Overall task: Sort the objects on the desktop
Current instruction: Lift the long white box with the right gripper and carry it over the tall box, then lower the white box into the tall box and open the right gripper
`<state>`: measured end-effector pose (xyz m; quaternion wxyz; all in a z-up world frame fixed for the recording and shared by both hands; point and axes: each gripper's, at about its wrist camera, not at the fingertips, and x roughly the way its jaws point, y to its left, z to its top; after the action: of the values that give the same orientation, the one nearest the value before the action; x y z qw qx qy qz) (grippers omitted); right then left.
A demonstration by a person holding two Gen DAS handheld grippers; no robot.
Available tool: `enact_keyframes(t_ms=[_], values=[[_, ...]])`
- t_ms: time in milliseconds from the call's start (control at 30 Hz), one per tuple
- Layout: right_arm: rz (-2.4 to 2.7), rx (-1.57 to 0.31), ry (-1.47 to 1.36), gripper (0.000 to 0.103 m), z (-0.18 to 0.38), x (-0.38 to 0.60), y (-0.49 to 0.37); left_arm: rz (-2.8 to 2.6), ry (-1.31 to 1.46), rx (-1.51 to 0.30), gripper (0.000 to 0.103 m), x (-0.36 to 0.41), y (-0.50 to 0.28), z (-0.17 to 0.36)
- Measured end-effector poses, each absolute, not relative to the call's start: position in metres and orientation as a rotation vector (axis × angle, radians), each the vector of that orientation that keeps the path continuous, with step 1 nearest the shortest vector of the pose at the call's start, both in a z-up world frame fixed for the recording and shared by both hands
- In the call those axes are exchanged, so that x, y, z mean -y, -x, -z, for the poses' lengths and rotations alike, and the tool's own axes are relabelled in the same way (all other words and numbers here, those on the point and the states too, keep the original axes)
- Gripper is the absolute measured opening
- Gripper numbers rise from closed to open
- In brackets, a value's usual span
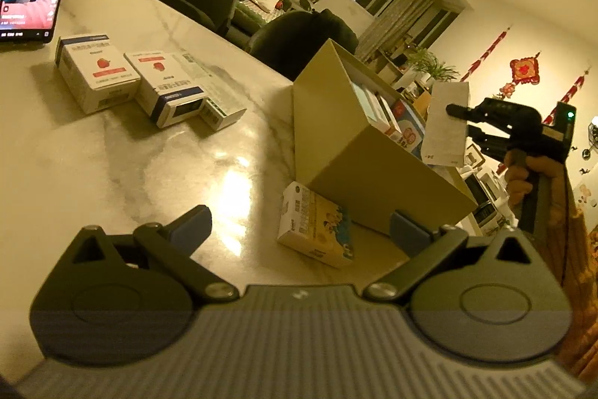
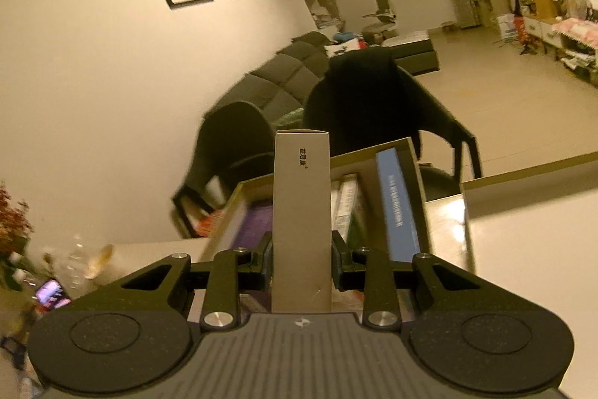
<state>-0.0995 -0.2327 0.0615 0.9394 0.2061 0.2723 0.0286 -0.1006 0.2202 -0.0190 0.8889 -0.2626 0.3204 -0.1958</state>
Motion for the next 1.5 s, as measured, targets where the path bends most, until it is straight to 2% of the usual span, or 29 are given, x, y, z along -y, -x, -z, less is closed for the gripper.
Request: enact_keyframes(t_ms=[433, 800, 1233, 1500], values=[[0.076, -0.695, -0.179, 0.032, -0.029, 0.216, 0.03, 0.395, 0.554, -0.663, 0.103, -0.224, 0.102, 0.019], [0.117, -0.762, -0.152, 0.032, -0.01, 0.214, -0.008, 0.371, 0.572, -0.667, 0.103, -0.233, 0.104, 0.022], [0.121, -0.719, -0.08, 0.033, -0.009, 0.213, -0.026, 0.372, 0.575, -0.67, 0.103, -0.233, 0.106, 0.023], [0.105, -0.655, -0.057, 0.036, -0.028, 0.218, -0.014, 0.383, 0.572, -0.674, 0.103, -0.229, 0.104, 0.024]])
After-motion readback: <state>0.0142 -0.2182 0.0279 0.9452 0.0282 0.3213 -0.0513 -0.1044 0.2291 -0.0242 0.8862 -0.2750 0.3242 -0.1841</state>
